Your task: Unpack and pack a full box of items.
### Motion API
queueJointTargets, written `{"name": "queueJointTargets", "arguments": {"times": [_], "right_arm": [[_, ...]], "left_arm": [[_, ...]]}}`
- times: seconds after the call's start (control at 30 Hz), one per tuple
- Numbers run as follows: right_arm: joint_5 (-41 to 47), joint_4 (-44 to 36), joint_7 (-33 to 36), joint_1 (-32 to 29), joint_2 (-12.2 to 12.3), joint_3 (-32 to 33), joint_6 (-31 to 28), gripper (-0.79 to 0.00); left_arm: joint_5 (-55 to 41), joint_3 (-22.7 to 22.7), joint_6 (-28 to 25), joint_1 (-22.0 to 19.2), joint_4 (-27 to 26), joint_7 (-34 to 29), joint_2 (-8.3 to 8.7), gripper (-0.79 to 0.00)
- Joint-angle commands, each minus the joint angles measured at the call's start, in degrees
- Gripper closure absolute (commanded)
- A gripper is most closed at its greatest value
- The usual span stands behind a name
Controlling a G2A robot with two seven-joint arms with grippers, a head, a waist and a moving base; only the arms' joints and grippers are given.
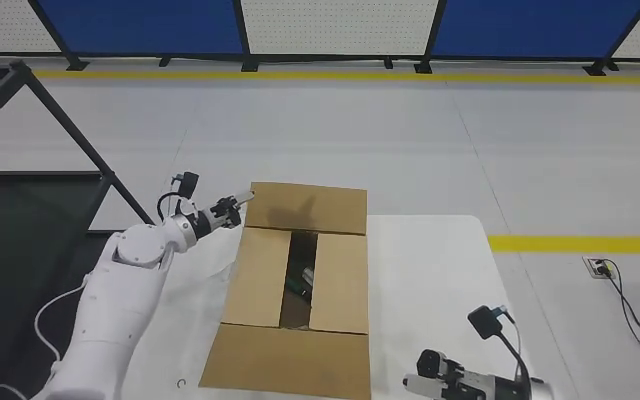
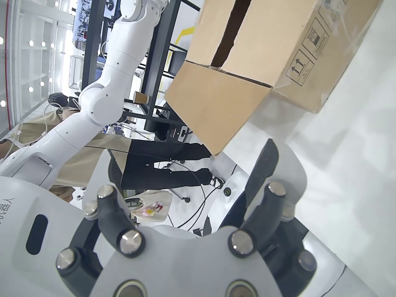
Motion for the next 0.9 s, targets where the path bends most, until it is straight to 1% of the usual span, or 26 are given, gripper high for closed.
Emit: {"name": "queueJointTargets", "arguments": {"times": [0.0, 0.17, 0.33, 0.47, 0.63, 0.87], "right_arm": [[0.13, -0.41, -0.23, -0.83, 0.18, 0.57, 0.03, -0.785], [1.02, -0.79, -0.36, -1.98, 0.66, 1.86, -0.45, -0.785], [1.54, -0.52, 0.57, -1.69, 1.16, 1.23, -0.99, -0.785], [1.18, 0.54, 2.02, -0.29, 1.63, -0.12, -0.88, -0.785], [1.27, 1.64, 3.19, 1.07, 2.16, -1.26, -0.65, -0.785], [1.16, 1.63, 2.57, 1.49, 2.77, -2.10, -0.28, -0.785]], "left_arm": [[-0.10, 1.32, -1.16, -1.07, 2.09, 1.13, -0.74, -0.785], [-0.81, 3.14, -3.22, -3.17, 5.88, 2.16, -2.03, -0.785], [-2.26, 3.62, -6.35, -3.94, 7.95, 1.77, -2.62, -0.785], [-2.86, 3.50, -8.49, -3.90, 8.67, 1.38, -2.56, -0.785], [-4.31, 2.83, -10.58, -3.16, 8.24, -0.13, -2.17, -0.785], [-4.72, 2.31, -10.63, -1.71, 6.66, -2.71, -1.39, -0.785]]}}
